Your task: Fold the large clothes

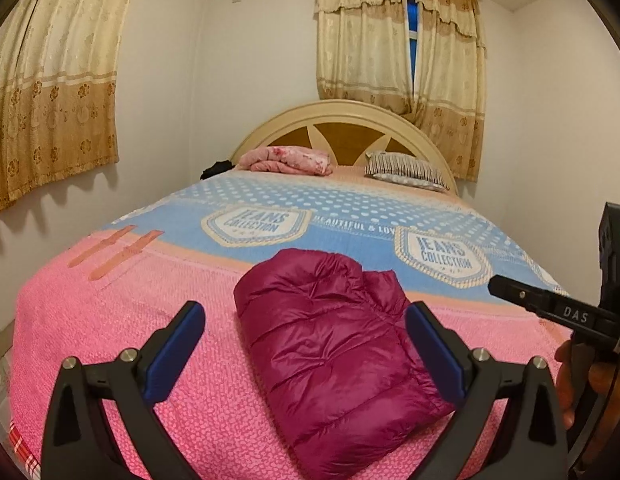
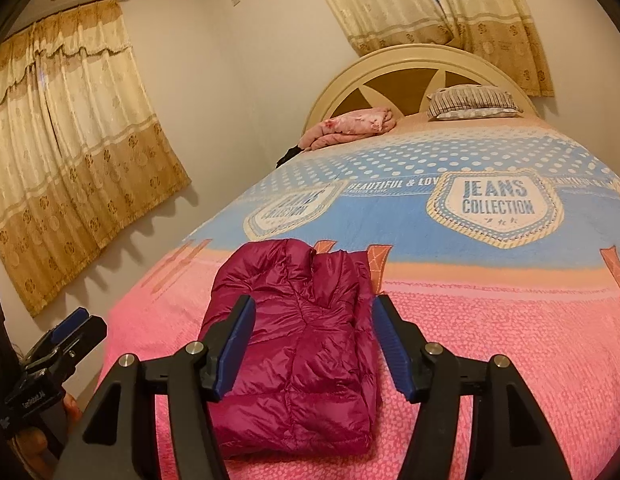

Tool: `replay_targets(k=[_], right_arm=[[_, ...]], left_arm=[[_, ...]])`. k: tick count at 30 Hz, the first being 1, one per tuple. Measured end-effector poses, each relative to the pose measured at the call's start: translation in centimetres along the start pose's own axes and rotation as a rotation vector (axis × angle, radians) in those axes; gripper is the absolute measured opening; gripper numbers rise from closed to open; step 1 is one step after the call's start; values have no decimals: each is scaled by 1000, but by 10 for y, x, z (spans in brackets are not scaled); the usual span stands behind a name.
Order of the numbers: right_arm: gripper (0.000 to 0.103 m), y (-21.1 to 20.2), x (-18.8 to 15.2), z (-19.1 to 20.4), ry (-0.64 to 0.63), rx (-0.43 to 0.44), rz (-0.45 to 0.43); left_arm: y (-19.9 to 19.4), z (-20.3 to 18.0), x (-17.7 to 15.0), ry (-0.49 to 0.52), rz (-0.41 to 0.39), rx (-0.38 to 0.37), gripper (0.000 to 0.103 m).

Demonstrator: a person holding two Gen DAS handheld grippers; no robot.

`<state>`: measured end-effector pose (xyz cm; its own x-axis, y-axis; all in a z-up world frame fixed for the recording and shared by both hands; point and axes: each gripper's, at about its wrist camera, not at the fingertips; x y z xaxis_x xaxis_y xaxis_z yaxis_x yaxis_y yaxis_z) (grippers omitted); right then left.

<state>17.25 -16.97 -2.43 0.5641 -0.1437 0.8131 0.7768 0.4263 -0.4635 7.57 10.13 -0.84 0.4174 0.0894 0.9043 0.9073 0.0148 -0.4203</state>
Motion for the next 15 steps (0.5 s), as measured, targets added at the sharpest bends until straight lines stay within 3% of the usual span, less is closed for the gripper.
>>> replay_targets(k=[15], right_arm=[[63,-14,-3,2,-4,10,-16]], left_arm=[[-3,-6,-3,6,-5,-6,103]])
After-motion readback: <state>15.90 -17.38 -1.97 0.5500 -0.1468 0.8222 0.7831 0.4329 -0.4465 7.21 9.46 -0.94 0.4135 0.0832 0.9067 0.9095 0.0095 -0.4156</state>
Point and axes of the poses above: each gripper's, at about its wrist camera, not at the fingertips, and y roughly the way its jaws point, z to its left, x to its top, and after that the axes turned 2 degrees about x, right-handed
